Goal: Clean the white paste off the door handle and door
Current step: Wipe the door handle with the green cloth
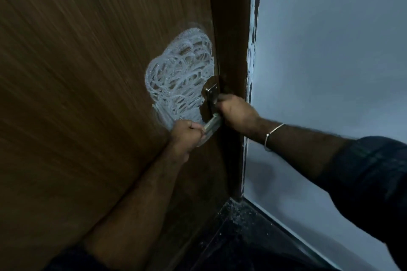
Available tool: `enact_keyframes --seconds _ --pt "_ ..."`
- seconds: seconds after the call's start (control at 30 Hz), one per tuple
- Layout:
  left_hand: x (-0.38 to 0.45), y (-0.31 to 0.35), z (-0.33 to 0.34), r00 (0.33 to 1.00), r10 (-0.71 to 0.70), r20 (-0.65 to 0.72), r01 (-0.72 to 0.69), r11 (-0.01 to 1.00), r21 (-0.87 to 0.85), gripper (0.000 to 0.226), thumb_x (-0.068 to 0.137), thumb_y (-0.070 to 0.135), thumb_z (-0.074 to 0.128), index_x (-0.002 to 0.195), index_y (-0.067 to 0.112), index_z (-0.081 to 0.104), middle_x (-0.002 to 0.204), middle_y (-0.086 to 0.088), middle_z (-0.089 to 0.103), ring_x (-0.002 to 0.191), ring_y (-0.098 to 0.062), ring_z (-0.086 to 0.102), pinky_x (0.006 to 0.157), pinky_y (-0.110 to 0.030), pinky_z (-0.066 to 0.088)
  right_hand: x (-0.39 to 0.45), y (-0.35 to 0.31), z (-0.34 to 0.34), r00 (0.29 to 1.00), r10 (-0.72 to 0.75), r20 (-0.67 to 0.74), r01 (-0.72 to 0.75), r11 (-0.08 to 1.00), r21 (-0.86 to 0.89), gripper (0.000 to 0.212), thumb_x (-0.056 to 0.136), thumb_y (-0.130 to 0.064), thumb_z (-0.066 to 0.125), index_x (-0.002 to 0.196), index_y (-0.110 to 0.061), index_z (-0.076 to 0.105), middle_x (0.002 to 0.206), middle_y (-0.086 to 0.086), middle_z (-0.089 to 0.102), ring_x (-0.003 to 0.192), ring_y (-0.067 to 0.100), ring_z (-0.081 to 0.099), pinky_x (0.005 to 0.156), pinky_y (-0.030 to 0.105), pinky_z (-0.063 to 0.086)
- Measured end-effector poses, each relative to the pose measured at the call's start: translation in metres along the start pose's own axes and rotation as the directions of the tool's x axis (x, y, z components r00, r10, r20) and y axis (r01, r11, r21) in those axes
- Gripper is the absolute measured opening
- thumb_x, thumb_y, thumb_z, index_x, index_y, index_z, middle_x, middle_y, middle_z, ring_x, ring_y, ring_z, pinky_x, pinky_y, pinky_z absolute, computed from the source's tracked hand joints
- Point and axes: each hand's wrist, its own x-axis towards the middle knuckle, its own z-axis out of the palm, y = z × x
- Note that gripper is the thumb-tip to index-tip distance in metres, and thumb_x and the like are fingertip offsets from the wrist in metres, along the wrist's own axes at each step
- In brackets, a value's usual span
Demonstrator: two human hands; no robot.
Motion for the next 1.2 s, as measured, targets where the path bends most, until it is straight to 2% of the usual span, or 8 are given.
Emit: enact_keyframes --seconds 0.13,0.4,0.67,0.83,0.93,1.03,1.1,1.2 --pt "0.002 -0.004 -0.001 0.996 -0.078 0.035 0.082 0.985 -0.153 0.027 0.082 -0.014 0.059 0.066 0.007 0.066 0.06 -0.01 0.061 0.052 -0.016 0.061 0.05 -0.026 0.051 -0.011 -0.042 0.012 0.965 -0.251 0.076 0.251 0.968 0.012 0.025 0.086 -0.008 0.063 0.11 -0.009 0.067 0.112 0.008 0.058 0.103 0.026 0.058 0.082 0.04 0.055" --pt "0.003 -0.011 0.001 0.979 -0.18 0.097 0.201 0.93 -0.307 0.027 0.091 -0.01 0.055 0.076 0.011 0.063 0.075 -0.007 0.064 0.07 -0.013 0.064 0.058 -0.021 0.052 0.003 -0.015 0.006 0.985 -0.156 0.075 0.165 0.978 -0.131 0.025 0.087 -0.007 0.063 0.112 -0.01 0.063 0.118 0.01 0.056 0.107 0.029 0.057 0.074 0.034 0.05" --pt "0.005 -0.011 0.001 0.976 -0.197 0.091 0.216 0.916 -0.338 0.03 0.083 -0.017 0.053 0.081 0.008 0.069 0.075 -0.009 0.071 0.078 -0.023 0.071 0.067 -0.038 0.056 -0.017 -0.03 0.014 0.918 -0.396 -0.012 0.395 0.918 -0.046 0.029 0.09 -0.012 0.058 0.117 -0.002 0.062 0.111 0.018 0.059 0.101 0.033 0.056 0.073 0.045 0.052" --pt "-0.002 -0.006 0.003 0.981 -0.182 0.071 0.195 0.909 -0.367 0.027 0.089 -0.011 0.056 0.076 0.012 0.063 0.067 -0.005 0.067 0.051 -0.005 0.067 0.059 -0.021 0.056 -0.006 -0.008 0.003 0.984 -0.152 -0.096 0.172 0.947 0.272 0.016 0.084 -0.008 0.071 0.099 -0.005 0.075 0.098 0.01 0.069 0.091 0.024 0.065 0.083 0.038 0.053" --pt "-0.007 -0.003 0.003 0.979 -0.192 0.072 0.205 0.898 -0.389 0.026 0.094 -0.008 0.051 0.079 0.01 0.063 0.074 -0.007 0.066 0.054 -0.005 0.067 0.056 -0.02 0.055 -0.003 -0.005 0.012 0.979 0.086 -0.184 0.0 0.905 0.426 0.014 0.081 -0.014 0.077 0.095 -0.011 0.077 0.097 0.001 0.071 0.091 0.014 0.066 0.085 0.029 0.054" --pt "-0.012 -0.002 0.0 0.979 -0.185 0.09 0.206 0.9 -0.385 0.021 0.095 -0.006 0.051 0.087 0.008 0.064 0.081 -0.008 0.066 0.066 -0.01 0.065 0.06 -0.02 0.053 0.005 -0.002 0.014 0.815 0.522 -0.25 -0.248 0.705 0.664 0.01 0.081 -0.017 0.078 0.091 -0.018 0.077 0.096 -0.004 0.07 0.09 0.01 0.065 0.081 0.018 0.048" --pt "-0.012 -0.001 -0.002 0.98 -0.182 0.077 0.197 0.908 -0.37 0.02 0.095 -0.007 0.051 0.091 0.006 0.065 0.081 -0.009 0.066 0.064 -0.01 0.064 0.056 -0.018 0.053 0.019 -0.002 0.011 0.752 0.542 -0.375 -0.247 0.76 0.601 0.013 0.083 -0.012 0.074 0.095 -0.015 0.075 0.102 -0.001 0.067 0.091 0.009 0.061 0.082 0.013 0.045" --pt "-0.012 0.0 -0.002 0.98 -0.187 0.069 0.199 0.918 -0.343 0.02 0.095 -0.006 0.052 0.089 0.008 0.065 0.083 -0.01 0.067 0.068 -0.011 0.066 0.068 -0.022 0.054 0.028 -0.01 0.012 0.825 0.298 -0.481 -0.086 0.906 0.415 0.023 0.084 0.002 0.063 0.105 -0.005 0.071 0.113 0.009 0.059 0.1 0.014 0.054 0.093 0.011 0.042"
